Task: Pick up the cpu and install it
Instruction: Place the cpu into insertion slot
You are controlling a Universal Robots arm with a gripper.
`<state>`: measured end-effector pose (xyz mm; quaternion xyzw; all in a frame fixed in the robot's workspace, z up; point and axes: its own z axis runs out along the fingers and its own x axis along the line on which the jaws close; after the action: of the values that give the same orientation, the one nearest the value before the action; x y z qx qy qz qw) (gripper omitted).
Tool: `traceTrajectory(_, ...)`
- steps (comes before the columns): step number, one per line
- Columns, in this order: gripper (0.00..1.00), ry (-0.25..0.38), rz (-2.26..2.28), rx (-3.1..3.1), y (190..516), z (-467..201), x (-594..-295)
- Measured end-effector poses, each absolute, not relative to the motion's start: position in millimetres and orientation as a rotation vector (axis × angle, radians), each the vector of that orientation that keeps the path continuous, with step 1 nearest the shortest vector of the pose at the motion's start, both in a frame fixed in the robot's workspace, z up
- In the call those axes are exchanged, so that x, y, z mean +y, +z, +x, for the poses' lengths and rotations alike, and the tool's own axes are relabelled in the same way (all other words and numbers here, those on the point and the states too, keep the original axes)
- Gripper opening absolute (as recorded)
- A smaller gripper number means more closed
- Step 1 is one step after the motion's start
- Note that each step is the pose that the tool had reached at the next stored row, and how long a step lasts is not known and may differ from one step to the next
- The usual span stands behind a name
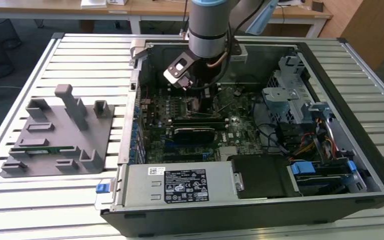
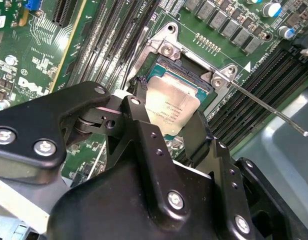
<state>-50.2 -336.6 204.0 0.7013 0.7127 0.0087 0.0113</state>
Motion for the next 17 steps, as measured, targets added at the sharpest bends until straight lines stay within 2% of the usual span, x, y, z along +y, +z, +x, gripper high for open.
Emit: traceTrajectory(17,0.53,0.027,2.204,2.207,195.4,-50.7,-332.9)
